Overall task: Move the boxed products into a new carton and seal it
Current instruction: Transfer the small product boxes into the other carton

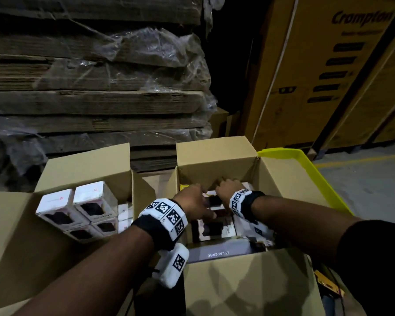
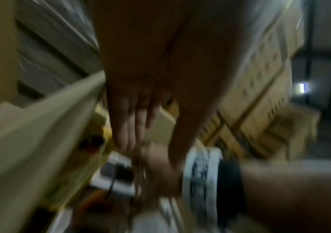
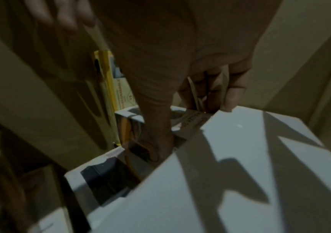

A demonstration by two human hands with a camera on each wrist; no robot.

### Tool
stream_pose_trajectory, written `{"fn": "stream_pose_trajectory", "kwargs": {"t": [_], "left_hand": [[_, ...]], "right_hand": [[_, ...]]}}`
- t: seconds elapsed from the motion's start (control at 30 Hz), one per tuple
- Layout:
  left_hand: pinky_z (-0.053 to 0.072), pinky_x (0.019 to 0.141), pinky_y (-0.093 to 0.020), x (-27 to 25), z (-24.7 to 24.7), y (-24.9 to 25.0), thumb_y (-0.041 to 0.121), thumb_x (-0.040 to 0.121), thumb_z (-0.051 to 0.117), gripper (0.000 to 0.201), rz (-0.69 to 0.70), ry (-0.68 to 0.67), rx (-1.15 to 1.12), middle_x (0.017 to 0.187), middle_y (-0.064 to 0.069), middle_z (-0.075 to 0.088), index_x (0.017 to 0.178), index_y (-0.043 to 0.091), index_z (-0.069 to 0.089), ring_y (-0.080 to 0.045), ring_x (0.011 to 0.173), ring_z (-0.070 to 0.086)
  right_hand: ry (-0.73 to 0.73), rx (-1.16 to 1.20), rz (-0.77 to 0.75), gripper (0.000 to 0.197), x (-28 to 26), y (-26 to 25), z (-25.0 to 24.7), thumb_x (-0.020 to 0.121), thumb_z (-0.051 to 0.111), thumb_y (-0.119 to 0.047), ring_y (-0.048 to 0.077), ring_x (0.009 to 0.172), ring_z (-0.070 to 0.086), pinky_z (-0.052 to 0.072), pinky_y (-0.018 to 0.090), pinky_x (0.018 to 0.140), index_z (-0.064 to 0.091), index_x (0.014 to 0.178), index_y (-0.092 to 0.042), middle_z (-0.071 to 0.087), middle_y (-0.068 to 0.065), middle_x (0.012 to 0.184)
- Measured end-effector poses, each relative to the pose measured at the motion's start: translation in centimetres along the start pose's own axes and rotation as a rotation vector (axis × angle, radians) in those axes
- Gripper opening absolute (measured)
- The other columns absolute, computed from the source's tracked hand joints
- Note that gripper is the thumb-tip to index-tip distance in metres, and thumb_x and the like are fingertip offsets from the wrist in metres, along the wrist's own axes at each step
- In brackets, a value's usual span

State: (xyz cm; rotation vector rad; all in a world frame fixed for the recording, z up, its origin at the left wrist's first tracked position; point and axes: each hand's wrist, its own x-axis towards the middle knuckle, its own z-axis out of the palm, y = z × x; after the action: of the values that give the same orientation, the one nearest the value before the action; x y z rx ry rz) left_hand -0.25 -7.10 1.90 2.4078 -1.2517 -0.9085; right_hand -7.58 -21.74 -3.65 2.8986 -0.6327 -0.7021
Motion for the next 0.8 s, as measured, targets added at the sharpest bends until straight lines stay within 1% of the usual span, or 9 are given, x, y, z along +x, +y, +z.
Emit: {"fn": "stream_pose_trajectory", "kwargs": {"t": [0.07, 0.13, 0.2, 0.27, 0.4, 0.47, 0.53, 0.7, 0.8], "left_hand": [[0.054, 0.088, -0.039, 0.1, -0.4, -0.1, 0.03, 0.071, 0.088, 0.072, -0.003, 0.036, -0.01, 0.124, -0.006, 0.059, 0.128, 0.01, 0.049, -0.023, 0.108, 0.06], [0.051, 0.093, -0.037, 0.3, -0.7, -0.1, 0.031, 0.069, 0.089, 0.076, 0.009, 0.074, 0.024, 0.13, -0.008, 0.052, 0.129, 0.01, 0.048, -0.025, 0.117, 0.054], [0.045, 0.102, -0.035, 0.6, -0.8, -0.4, 0.032, 0.067, 0.09, 0.089, 0.029, 0.102, 0.064, 0.141, -0.009, 0.044, 0.139, 0.009, 0.043, -0.026, 0.129, 0.046], [0.037, 0.11, -0.034, 0.7, -0.9, -0.5, 0.035, 0.066, 0.09, 0.102, 0.048, 0.143, 0.113, 0.151, -0.01, 0.037, 0.147, 0.008, 0.034, -0.026, 0.138, 0.038], [0.037, 0.108, -0.036, 1.0, -1.1, 0.0, 0.042, 0.067, 0.087, 0.091, 0.11, 0.144, 0.277, 0.145, -0.009, 0.045, 0.142, 0.013, 0.043, -0.028, 0.133, 0.039], [0.038, 0.106, -0.036, 1.0, -1.0, 0.2, 0.044, 0.069, 0.085, 0.089, 0.123, 0.111, 0.32, 0.143, -0.007, 0.046, 0.141, 0.015, 0.043, -0.028, 0.131, 0.037], [0.036, 0.109, -0.037, 1.1, -0.8, 0.1, 0.047, 0.067, 0.086, 0.098, 0.123, 0.115, 0.305, 0.146, -0.008, 0.043, 0.146, 0.014, 0.036, -0.029, 0.134, 0.035], [0.039, 0.103, -0.035, 1.1, -1.3, 0.5, 0.043, 0.06, 0.091, 0.104, 0.185, 0.297, 0.114, 0.139, -0.004, 0.047, 0.145, 0.019, 0.035, -0.026, 0.13, 0.04], [0.044, 0.1, -0.035, 1.1, -1.7, 0.5, 0.043, 0.058, 0.092, 0.102, 0.195, 0.308, 0.048, 0.134, -0.002, 0.052, 0.143, 0.023, 0.04, -0.024, 0.124, 0.049]], "right_hand": [[-0.001, 0.033, -0.009, 0.041, 0.3, 0.4, 0.2, 0.088, 0.062, -0.019, 0.034, 0.122, 0.046, 0.04, 0.045, 0.097, 0.053, 0.127, -0.011, 0.048, 0.013, 0.131], [-0.012, 0.074, -0.018, 0.059, 0.5, 0.9, -0.1, 0.078, 0.075, -0.025, 0.034, 0.122, 0.047, 0.04, 0.047, 0.097, 0.047, 0.128, -0.011, 0.047, 0.013, 0.129], [-0.026, 0.12, -0.025, 0.075, 0.5, 1.5, -0.7, 0.068, 0.083, -0.033, 0.032, 0.12, 0.051, 0.039, 0.047, 0.096, 0.042, 0.129, -0.013, 0.051, 0.012, 0.126], [-0.007, 0.182, -0.016, 0.079, 0.1, 2.2, -1.3, 0.064, 0.084, -0.039, 0.031, 0.116, 0.054, 0.041, 0.046, 0.094, 0.041, 0.127, -0.017, 0.053, 0.01, 0.122], [0.08, 0.375, 0.001, 0.079, -1.1, 3.8, -2.3, 0.051, 0.086, -0.044, 0.03, 0.101, 0.057, 0.05, 0.042, 0.086, 0.044, 0.114, -0.023, 0.049, 0.004, 0.11], [0.119, 0.486, -0.007, 0.075, -1.8, 4.7, -2.8, 0.054, 0.086, -0.041, 0.028, 0.1, 0.056, 0.049, 0.038, 0.085, 0.046, 0.114, -0.022, 0.049, 0.005, 0.111], [0.181, 0.59, -0.034, 0.074, -2.5, 5.6, -3.6, 0.06, 0.086, -0.031, 0.026, 0.104, 0.054, 0.046, 0.032, 0.087, 0.049, 0.122, -0.016, 0.049, 0.008, 0.117], [0.238, 0.742, -0.122, 0.066, -4.9, 6.5, -6.3, 0.065, 0.082, -0.021, 0.018, 0.1, 0.054, 0.048, 0.028, 0.079, 0.05, 0.123, -0.019, 0.047, 0.0, 0.112], [0.245, 0.822, -0.158, 0.071, -5.7, 6.2, -7.0, 0.066, 0.083, -0.019, 0.017, 0.105, 0.055, 0.05, 0.03, 0.088, 0.048, 0.128, -0.016, 0.051, 0.002, 0.118]]}}
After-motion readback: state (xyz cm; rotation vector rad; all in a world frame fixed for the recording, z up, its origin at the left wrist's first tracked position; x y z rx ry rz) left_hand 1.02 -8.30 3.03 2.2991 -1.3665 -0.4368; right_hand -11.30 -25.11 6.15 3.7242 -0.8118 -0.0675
